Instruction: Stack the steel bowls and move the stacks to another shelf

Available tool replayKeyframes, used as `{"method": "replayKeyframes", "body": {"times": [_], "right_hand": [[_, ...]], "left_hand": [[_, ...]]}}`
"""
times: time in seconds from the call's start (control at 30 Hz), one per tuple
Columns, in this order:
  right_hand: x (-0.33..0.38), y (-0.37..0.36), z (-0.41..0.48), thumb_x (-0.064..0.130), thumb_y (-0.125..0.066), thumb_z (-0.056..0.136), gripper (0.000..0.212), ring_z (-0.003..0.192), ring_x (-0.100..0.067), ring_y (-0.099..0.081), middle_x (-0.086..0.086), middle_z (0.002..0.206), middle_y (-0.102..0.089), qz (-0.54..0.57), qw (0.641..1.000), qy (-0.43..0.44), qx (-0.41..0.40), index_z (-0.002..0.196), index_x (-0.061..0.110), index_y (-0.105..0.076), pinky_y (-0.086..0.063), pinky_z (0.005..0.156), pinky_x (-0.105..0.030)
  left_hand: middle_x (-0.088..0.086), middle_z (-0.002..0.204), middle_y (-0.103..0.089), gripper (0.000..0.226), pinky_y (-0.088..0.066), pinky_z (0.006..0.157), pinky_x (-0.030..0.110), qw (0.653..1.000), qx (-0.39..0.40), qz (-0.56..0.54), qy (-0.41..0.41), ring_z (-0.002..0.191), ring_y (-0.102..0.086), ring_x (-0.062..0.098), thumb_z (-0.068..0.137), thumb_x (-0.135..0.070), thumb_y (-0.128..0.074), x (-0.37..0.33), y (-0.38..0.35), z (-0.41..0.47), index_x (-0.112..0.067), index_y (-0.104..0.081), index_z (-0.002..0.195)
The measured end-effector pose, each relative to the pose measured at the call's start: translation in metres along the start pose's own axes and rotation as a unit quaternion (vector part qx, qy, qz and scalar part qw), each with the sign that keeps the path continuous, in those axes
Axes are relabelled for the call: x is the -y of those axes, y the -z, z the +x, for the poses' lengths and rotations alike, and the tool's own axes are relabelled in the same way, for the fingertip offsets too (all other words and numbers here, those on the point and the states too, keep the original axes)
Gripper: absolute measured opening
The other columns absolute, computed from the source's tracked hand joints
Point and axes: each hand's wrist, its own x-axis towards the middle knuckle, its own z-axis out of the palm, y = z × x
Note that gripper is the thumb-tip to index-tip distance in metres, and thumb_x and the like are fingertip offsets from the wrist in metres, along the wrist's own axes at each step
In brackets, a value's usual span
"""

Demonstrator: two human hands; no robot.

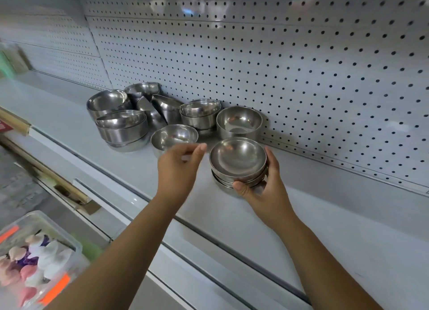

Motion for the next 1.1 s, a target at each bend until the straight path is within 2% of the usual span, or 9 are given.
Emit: {"method": "replayKeyframes", "body": {"times": [0.1, 0.2, 0.33, 0.47, 0.57, 0.7, 0.83, 0.97, 1.1], "right_hand": [[-0.001, -0.001, 0.001, 0.043, -0.093, 0.068, 0.107, 0.135, 0.004, -0.051, 0.034, 0.143, -0.048, 0.012, 1.000, -0.011, -0.014, 0.153, 0.049, -0.028, -0.046, 0.116, -0.036], [-0.002, -0.002, 0.001, 0.038, -0.095, 0.067, 0.105, 0.133, 0.004, -0.052, 0.028, 0.141, -0.050, 0.003, 0.999, -0.012, -0.029, 0.150, 0.046, -0.032, -0.045, 0.116, -0.038], [0.000, -0.004, 0.000, 0.052, -0.095, 0.061, 0.116, 0.135, 0.004, -0.050, 0.032, 0.143, -0.048, -0.009, 0.999, -0.033, -0.034, 0.154, 0.047, -0.025, -0.045, 0.117, -0.040], [0.004, -0.008, 0.001, 0.026, -0.096, 0.068, 0.107, 0.126, 0.012, -0.053, 0.052, 0.123, -0.049, -0.025, 0.999, -0.047, -0.011, 0.140, 0.060, -0.023, -0.049, 0.113, -0.035], [0.005, -0.016, 0.003, 0.052, -0.100, 0.050, 0.126, 0.134, -0.003, -0.054, 0.046, 0.128, -0.049, -0.010, 0.997, -0.073, -0.036, 0.146, 0.063, -0.018, -0.049, 0.112, -0.045], [0.012, -0.029, 0.003, 0.052, -0.100, 0.051, 0.117, 0.128, 0.007, -0.054, 0.043, 0.131, -0.051, -0.027, 0.994, -0.067, -0.085, 0.140, 0.062, -0.025, -0.048, 0.113, -0.035], [0.011, -0.043, 0.001, 0.057, -0.100, 0.047, 0.121, 0.132, 0.005, -0.053, 0.038, 0.137, -0.049, -0.026, 0.988, -0.073, -0.131, 0.143, 0.060, -0.026, -0.047, 0.114, -0.038], [0.014, -0.058, -0.003, 0.058, -0.099, 0.048, 0.125, 0.133, 0.006, -0.051, 0.039, 0.140, -0.047, -0.035, 0.982, -0.071, -0.174, 0.147, 0.059, -0.024, -0.047, 0.114, -0.036], [0.016, -0.064, -0.005, 0.058, -0.098, 0.048, 0.130, 0.132, 0.006, -0.052, 0.040, 0.140, -0.046, -0.046, 0.976, -0.076, -0.200, 0.154, 0.051, -0.023, -0.048, 0.111, -0.029]], "left_hand": [[-0.014, 0.099, -0.075, 0.023, -0.049, 0.077, 0.013, 0.998, -0.026, 0.039, -0.042, 0.090, -0.067, 0.000, 0.093, -0.042, -0.071, -0.006, 0.006, 0.035, -0.024, -0.078, 0.104], [-0.007, 0.107, -0.075, 0.033, -0.056, 0.087, 0.034, 0.992, -0.019, 0.106, -0.064, 0.100, -0.069, 0.012, 0.090, -0.047, -0.069, 0.002, 0.007, 0.076, -0.024, -0.076, 0.112], [0.005, 0.111, -0.072, 0.048, -0.058, 0.086, 0.046, 0.990, 0.036, 0.121, -0.062, 0.101, -0.069, 0.029, 0.081, -0.056, -0.069, 0.012, 0.004, 0.117, -0.029, -0.069, 0.121], [0.007, 0.126, -0.067, 0.042, -0.050, 0.100, 0.046, 0.954, 0.100, 0.261, -0.111, 0.115, -0.061, 0.031, 0.095, -0.041, -0.067, 0.010, -0.008, 0.152, -0.023, -0.064, 0.133], [0.009, 0.117, -0.070, 0.037, -0.049, 0.100, 0.046, 0.939, 0.125, 0.302, -0.108, 0.112, -0.062, 0.031, 0.093, -0.045, -0.065, 0.016, -0.013, 0.176, -0.027, -0.067, 0.125], [0.000, 0.099, -0.072, 0.024, -0.054, 0.091, 0.042, 0.935, 0.172, 0.278, -0.140, 0.096, -0.065, 0.025, 0.091, -0.045, -0.070, 0.026, -0.013, 0.196, -0.028, -0.073, 0.107], [0.001, 0.095, -0.072, 0.023, -0.055, 0.086, 0.039, 0.934, 0.189, 0.252, -0.168, 0.088, -0.066, 0.024, 0.089, -0.049, -0.070, 0.031, -0.011, 0.209, -0.029, -0.076, 0.098], [0.007, 0.090, -0.073, 0.021, -0.051, 0.077, 0.034, 0.942, 0.182, 0.196, -0.201, 0.082, -0.067, 0.026, 0.090, -0.043, -0.071, 0.026, -0.007, 0.209, -0.025, -0.078, 0.100], [0.008, 0.080, -0.062, 0.016, -0.041, 0.069, 0.030, 0.945, 0.171, 0.119, -0.251, 0.077, -0.062, 0.030, 0.089, -0.036, -0.075, 0.008, 0.003, 0.188, -0.021, -0.075, 0.083]]}}
